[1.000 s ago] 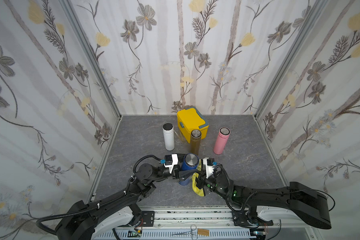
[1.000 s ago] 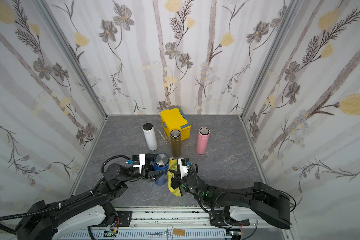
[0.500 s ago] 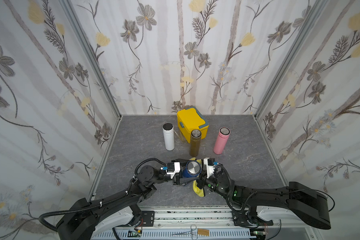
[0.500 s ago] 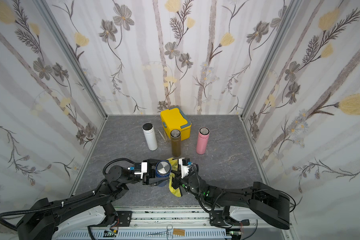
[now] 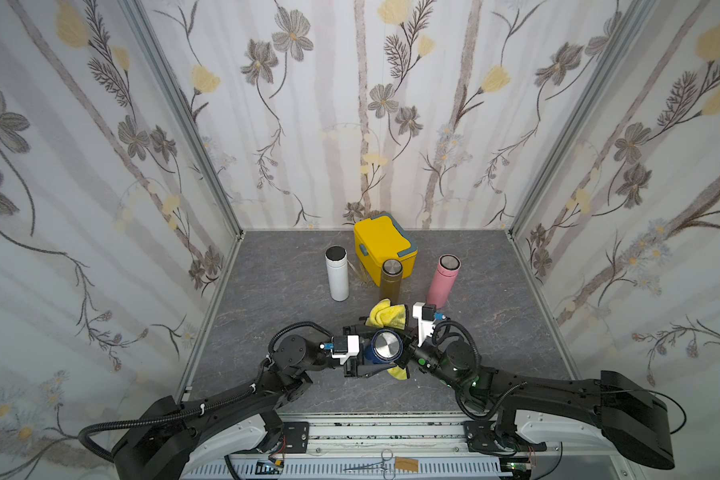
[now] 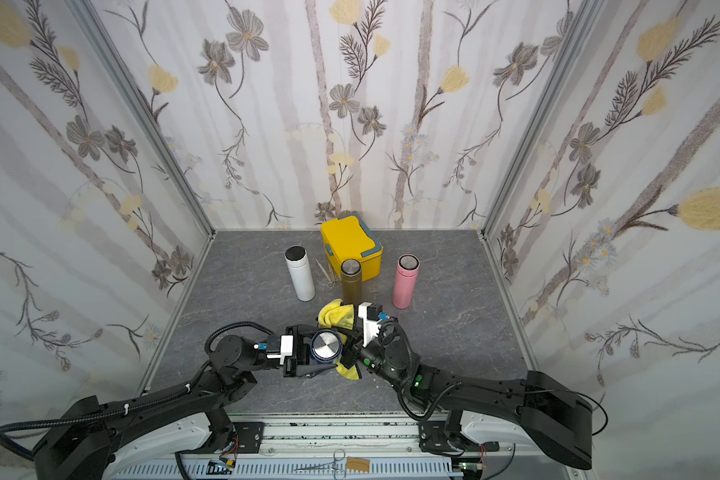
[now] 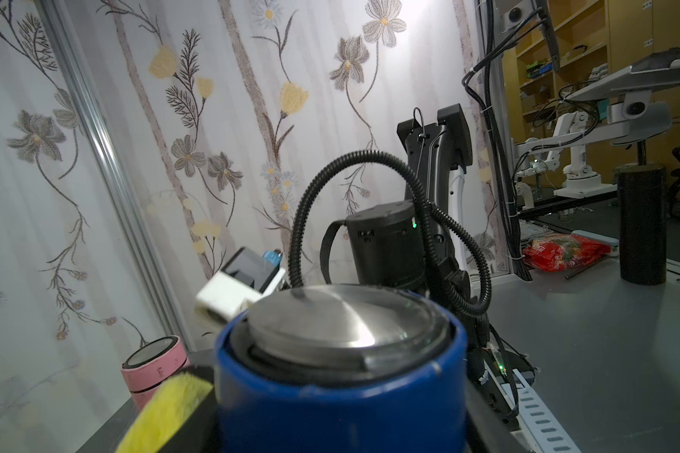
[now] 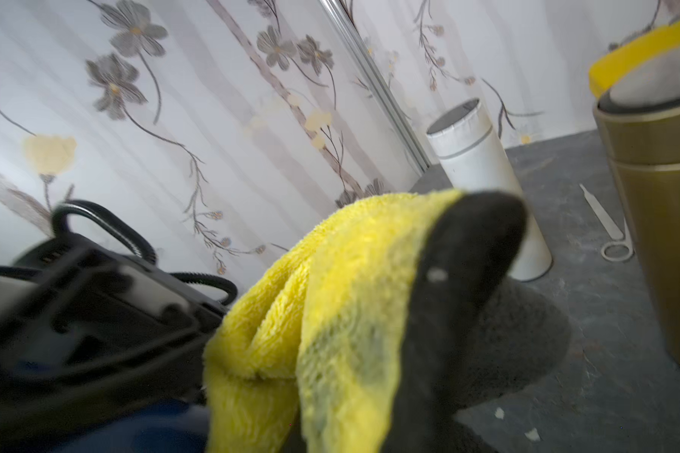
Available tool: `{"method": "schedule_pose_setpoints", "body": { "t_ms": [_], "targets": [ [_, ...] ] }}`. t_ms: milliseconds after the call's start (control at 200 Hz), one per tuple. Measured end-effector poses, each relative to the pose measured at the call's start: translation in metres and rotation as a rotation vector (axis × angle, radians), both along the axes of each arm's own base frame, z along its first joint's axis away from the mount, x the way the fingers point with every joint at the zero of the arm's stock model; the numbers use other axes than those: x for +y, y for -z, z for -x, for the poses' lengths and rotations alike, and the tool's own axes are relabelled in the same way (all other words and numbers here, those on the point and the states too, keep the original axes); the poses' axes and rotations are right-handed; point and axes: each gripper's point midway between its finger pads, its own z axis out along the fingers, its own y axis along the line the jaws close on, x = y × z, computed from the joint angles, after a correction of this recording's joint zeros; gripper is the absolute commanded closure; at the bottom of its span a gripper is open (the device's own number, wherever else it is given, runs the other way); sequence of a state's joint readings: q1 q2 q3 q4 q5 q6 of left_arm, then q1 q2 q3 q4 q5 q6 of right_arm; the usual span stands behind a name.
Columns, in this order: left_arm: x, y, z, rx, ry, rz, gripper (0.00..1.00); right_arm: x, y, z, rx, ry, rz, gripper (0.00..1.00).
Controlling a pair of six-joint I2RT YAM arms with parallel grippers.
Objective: Wipe the surface of the thermos
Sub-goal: Wipe the dirt from the surface of the thermos.
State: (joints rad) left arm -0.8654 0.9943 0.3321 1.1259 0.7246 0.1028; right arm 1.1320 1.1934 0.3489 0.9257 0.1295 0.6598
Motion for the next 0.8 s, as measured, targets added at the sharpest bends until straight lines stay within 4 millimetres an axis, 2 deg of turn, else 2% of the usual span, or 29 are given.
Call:
{"method": "schedule_pose_setpoints", "body": {
  "t_ms": [95, 140, 175, 235, 395, 450, 515, 575, 620, 759, 799],
  "targets": [
    [0.0, 0.0, 0.001, -0.006, 0.002, 0.0, 1.0, -0.002, 0.052, 0.002, 0.079, -0.004, 0.102, 1.0],
    [0.0, 0.001, 0.001, -0.009, 0.001, -0.001, 1.0, -0.005, 0.061, 0.003, 0.099, -0.003, 0.115, 1.0],
    [0.0, 0.001, 0.002, -0.013, 0.001, -0.001, 1.0, -0.005, 0.06, 0.002, 0.097, -0.003, 0.111, 1.0],
    [0.001, 0.002, 0.003, -0.026, -0.002, -0.001, 1.0, -0.005, 0.042, 0.001, 0.078, -0.005, 0.072, 1.0],
    [0.0, 0.003, 0.006, -0.056, 0.002, -0.001, 1.0, -0.002, -0.041, 0.002, -0.04, -0.019, -0.091, 1.0],
    [0.0, 0.003, 0.007, -0.068, 0.007, -0.002, 1.0, -0.004, -0.054, 0.006, -0.067, -0.032, -0.118, 1.0],
    [0.0, 0.004, 0.01, -0.081, 0.019, -0.005, 1.0, -0.005, -0.056, 0.009, -0.072, -0.05, -0.127, 1.0],
    [0.0, 0.006, 0.012, -0.086, 0.031, -0.013, 1.0, -0.005, -0.049, 0.012, -0.072, -0.065, -0.125, 1.0],
    [-0.001, 0.007, 0.013, -0.088, 0.04, -0.018, 1.0, -0.004, -0.036, 0.013, -0.06, -0.071, -0.11, 1.0],
    [-0.002, 0.014, 0.017, -0.076, 0.067, -0.046, 1.0, -0.004, 0.033, 0.015, 0.027, -0.085, 0.003, 1.0],
    [-0.003, 0.016, 0.017, -0.072, 0.073, -0.053, 1.0, -0.006, 0.045, 0.017, 0.049, -0.088, 0.025, 1.0]
  ]
}}
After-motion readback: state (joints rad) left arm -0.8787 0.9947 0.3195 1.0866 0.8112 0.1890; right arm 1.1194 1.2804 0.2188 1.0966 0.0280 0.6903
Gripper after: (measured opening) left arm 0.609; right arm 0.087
